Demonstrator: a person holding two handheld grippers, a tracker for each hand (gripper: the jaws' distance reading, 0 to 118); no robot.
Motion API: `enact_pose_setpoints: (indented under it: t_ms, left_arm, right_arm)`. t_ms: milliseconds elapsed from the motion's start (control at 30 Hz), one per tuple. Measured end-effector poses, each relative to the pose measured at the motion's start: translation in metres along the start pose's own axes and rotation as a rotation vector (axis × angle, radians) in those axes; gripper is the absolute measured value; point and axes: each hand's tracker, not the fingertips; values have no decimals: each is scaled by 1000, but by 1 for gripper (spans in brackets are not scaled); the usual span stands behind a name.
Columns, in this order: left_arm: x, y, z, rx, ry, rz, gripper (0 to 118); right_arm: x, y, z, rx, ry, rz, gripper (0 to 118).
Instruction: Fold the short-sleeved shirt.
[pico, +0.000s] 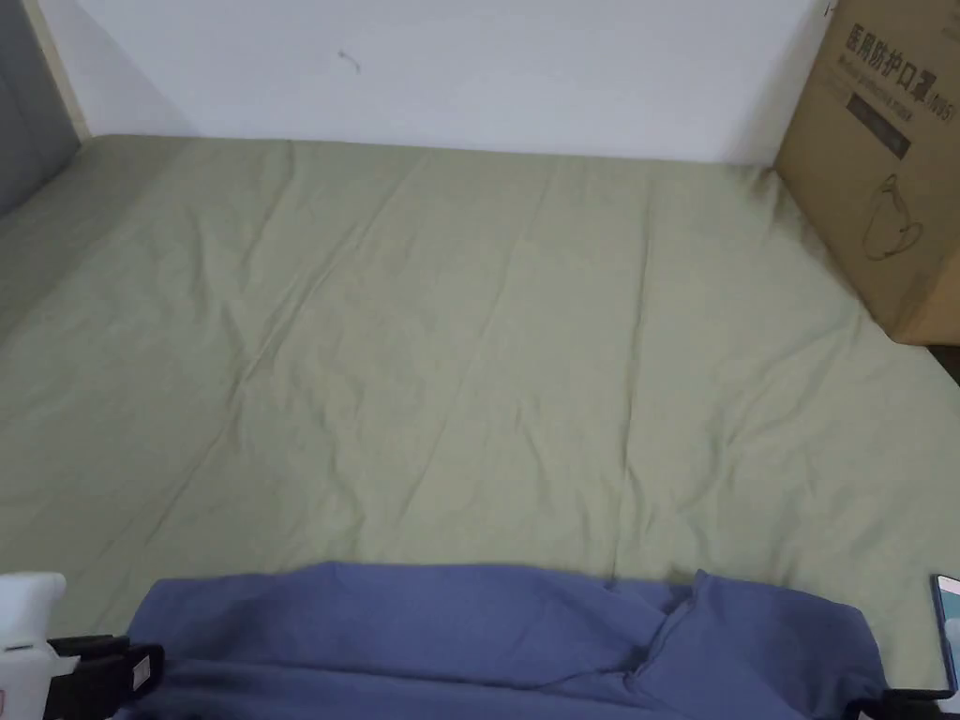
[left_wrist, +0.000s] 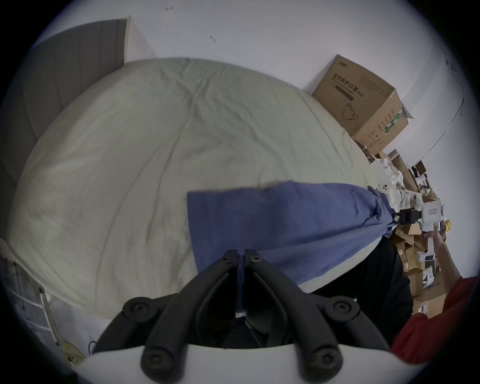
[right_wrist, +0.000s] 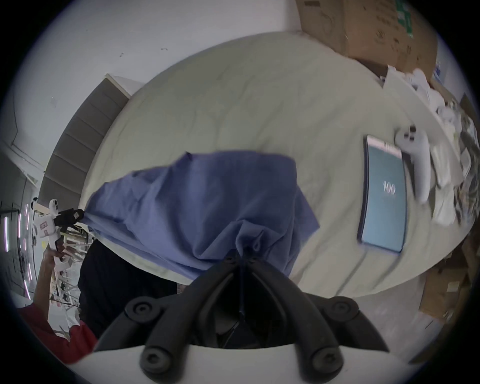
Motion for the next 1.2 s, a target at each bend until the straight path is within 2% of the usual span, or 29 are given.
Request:
enact_pose_setpoints:
  t_ms: [133, 167, 333, 433, 500, 533, 567, 633, 767, 833, 900, 1000, 1033, 1067, 1100, 1133, 1167, 1200]
  left_arm:
    - [-1, -6, -13, -17, 42, -28, 4]
    - [0, -6, -13, -21, 46, -28, 4]
    - [-1, -9, 3, 4, 20, 3, 4]
    - [8, -13, 2, -13, 46, -30, 4]
    - [5, -14, -8, -54, 42, -7, 4]
    - [7, -14, -9, -68, 38, 25, 8]
    - [6, -12, -8, -70, 35, 65, 21]
    - [4, -8, 0, -33, 30, 125, 80]
    - [5, 19, 63, 196, -80, 198, 82]
    - [50, 36, 97, 319, -47, 134, 85]
    - [89, 47, 124, 458, 30, -3, 85]
    - [126, 39, 140, 647, 105, -194, 80]
    - [139, 35, 144, 687, 119, -232, 64]
    - [157, 28, 147, 738, 148, -267, 38]
    - [172, 22, 149, 782, 181, -305, 38]
    - [181, 19, 149, 797, 210, -328, 28]
    - [189, 17, 148, 794, 240, -331, 6]
    - [194, 13, 146, 799, 256, -309, 0]
  right_arm:
    - [-3, -2, -8, 13, -22, 16, 0]
    - [-23, -6, 7, 7, -31, 22, 0]
    - [-32, -10, 32, 15, -11, 25, 0]
    - [-35, -14, 24, -8, -44, 55, 0]
    - [-35, -16, 14, -19, -62, 36, 0]
    - [-35, -15, 11, -15, -71, 31, 2]
    - [-28, -14, 8, -13, -90, 19, 14]
    - [-29, -11, 20, 9, -151, 4, 49]
    - [-56, 1, 84, 255, -249, 92, 50]
    - [-83, 4, 121, 474, -238, 122, 50]
    - [-117, -1, 154, 708, -210, 172, 50]
    - [-163, -17, 175, 910, -172, 268, 50]
    - [-173, -21, 177, 943, -177, 289, 48]
    - [-184, -25, 176, 970, -190, 295, 38]
    - [-188, -28, 170, 982, -196, 300, 38]
    - [-193, -31, 168, 993, -189, 308, 30]
    - [-198, -35, 164, 1000, -199, 298, 6]
    - [-200, -40, 162, 1028, -199, 248, 0]
